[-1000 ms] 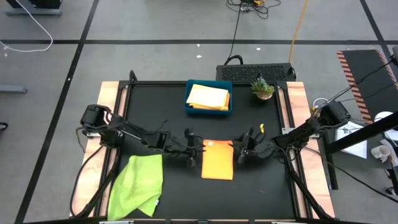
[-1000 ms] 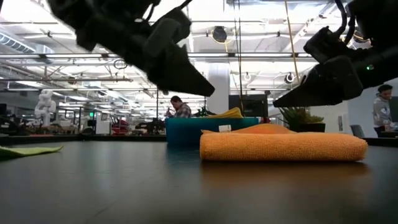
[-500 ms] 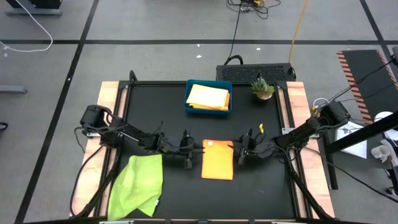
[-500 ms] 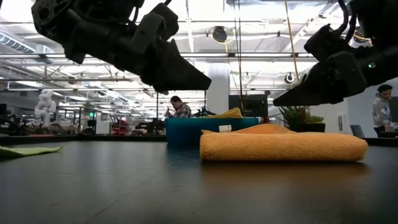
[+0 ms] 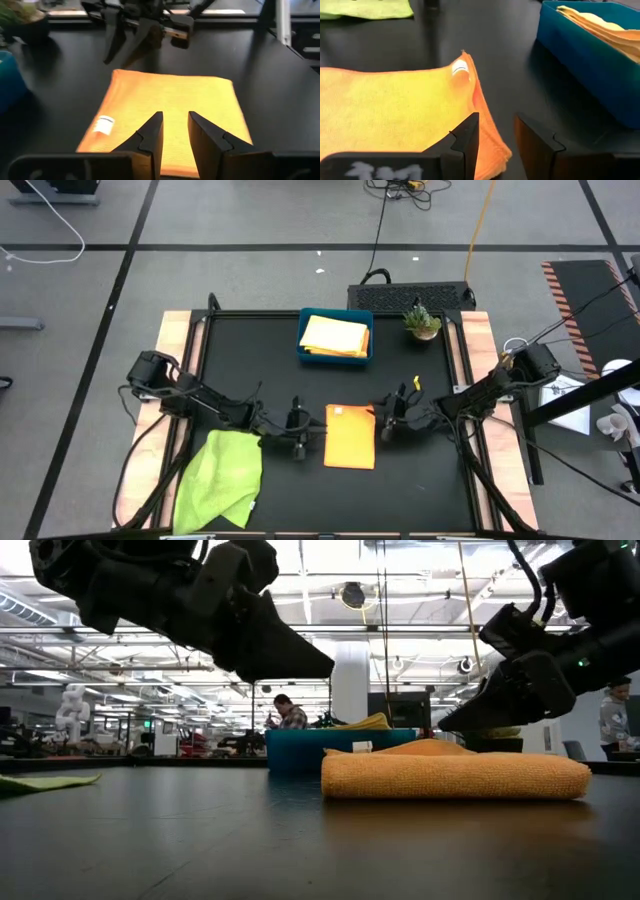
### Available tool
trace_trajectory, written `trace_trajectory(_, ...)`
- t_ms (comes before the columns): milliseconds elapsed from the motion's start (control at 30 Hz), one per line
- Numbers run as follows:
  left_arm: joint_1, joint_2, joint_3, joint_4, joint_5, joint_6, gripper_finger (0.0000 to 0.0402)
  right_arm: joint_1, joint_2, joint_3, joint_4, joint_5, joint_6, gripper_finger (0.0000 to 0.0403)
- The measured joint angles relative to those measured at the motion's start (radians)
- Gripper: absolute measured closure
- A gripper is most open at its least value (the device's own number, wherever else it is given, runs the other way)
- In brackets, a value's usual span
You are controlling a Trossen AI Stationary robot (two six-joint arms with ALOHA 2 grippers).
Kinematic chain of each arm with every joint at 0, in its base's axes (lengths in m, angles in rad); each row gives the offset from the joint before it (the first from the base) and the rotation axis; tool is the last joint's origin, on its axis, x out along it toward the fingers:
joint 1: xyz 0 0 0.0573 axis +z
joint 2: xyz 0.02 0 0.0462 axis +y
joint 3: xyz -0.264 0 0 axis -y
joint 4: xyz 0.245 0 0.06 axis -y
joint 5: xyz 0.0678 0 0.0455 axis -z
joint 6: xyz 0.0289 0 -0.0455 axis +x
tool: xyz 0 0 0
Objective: Fold microfiber towels
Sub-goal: Put the orange microfiber cloth into the dark blue bin
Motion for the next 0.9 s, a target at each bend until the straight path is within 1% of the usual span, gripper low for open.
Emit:
trace_trajectory(167,0.014,0.000,0.001,0.014,-0.013,-0.004,0.0309,-0.041,0.000,0.000,-0.010,-0.017,0.003,0.0287)
trace_trajectory(400,0.011,0.000,0.001,0.012,-0.013,-0.004,0.0309,-0.088,0.000,0.000,-0.130,0.033,0.079,0.0287)
trace_trajectory(500,0.010,0.000,0.001,0.003,-0.013,-0.003,0.0309,-0.097,-0.013,0.000,-0.119,0.033,-0.002,0.0287)
trace_trajectory(600,0.010,0.000,0.001,-0.030,-0.015,-0.002,0.0309,-0.115,-0.069,0.000,-0.073,0.025,-0.107,0.0287)
trace_trajectory(667,0.011,0.000,0.001,-0.037,-0.017,0.006,0.0309,-0.130,-0.117,0.000,-0.061,-0.030,-0.170,0.0287)
trace_trajectory(767,0.016,0.000,0.001,-0.032,-0.017,0.019,0.0309,-0.143,-0.175,0.000,-0.050,-0.160,-0.242,0.0287)
trace_trajectory(900,0.032,0.000,0.001,-0.038,-0.017,-0.020,0.0309,-0.148,-0.191,0.000,-0.037,-0.334,-0.260,0.0287)
